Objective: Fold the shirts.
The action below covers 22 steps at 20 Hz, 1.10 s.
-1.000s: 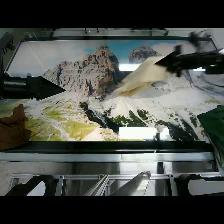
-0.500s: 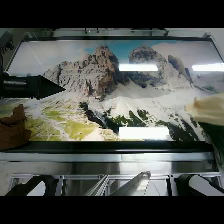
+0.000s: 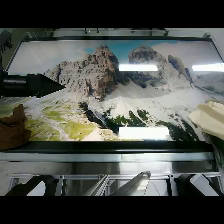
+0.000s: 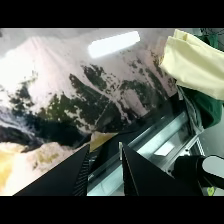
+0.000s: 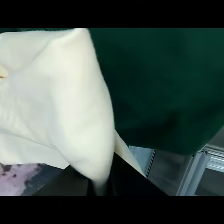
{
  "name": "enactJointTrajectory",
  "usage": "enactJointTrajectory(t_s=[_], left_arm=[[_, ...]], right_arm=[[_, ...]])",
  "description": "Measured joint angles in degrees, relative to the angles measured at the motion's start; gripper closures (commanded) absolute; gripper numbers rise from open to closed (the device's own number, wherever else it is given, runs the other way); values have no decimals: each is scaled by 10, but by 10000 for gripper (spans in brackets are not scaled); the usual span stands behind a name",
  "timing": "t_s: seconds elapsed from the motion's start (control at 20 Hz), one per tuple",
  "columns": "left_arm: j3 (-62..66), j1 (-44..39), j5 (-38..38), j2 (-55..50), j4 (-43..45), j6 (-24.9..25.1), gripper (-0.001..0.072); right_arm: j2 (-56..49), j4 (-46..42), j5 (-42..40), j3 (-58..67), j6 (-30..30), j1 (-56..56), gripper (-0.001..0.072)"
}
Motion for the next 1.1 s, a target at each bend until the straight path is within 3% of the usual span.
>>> enactJointTrajectory(t_s=[0.2,0.35,0.55,0.7,0.85,1.1], left_arm=[[0,0,-3,0,0,-2,492],[0,0,-5,0,0,-2,492],[0,0,-17,0,0,-1,492],[0,-1,-22,0,0,-1,492],[0,-5,-24,0,0,-1,492],[0,-27,-24,0,0,-1,492]], right_arm=[[-17,102,-49,-3,-14,-4,687],[-39,293,-122,-3,-38,-5,687],[-96,552,-195,35,-119,3,686],[-120,650,-228,72,-148,-11,687],[-122,605,-208,88,-124,-60,688],[-110,278,-79,89,-62,-144,688]])
